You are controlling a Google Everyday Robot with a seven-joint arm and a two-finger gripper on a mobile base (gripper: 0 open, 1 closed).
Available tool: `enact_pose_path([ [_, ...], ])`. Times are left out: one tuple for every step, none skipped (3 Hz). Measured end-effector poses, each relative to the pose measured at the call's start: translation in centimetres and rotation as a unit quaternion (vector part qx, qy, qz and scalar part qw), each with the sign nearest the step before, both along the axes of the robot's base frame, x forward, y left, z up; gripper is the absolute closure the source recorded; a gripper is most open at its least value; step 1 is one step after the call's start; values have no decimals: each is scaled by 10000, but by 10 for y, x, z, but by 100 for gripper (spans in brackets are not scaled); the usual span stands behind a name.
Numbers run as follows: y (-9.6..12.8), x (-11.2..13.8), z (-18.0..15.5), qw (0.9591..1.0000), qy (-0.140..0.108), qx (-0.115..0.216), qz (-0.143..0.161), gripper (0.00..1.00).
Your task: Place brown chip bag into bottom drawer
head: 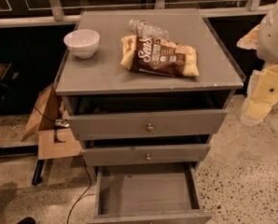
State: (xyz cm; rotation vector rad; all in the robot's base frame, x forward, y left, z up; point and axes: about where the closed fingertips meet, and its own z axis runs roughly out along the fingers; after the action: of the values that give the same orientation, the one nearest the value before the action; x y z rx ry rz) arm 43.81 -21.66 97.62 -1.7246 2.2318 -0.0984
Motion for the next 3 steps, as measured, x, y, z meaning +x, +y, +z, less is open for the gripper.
enact_pose_path([
  [0,2,0,10000,-29,16,-23,0],
  [1,18,0,9995,-206,131,-188,0],
  [2,49,-5,9975,-438,288,-466,0],
])
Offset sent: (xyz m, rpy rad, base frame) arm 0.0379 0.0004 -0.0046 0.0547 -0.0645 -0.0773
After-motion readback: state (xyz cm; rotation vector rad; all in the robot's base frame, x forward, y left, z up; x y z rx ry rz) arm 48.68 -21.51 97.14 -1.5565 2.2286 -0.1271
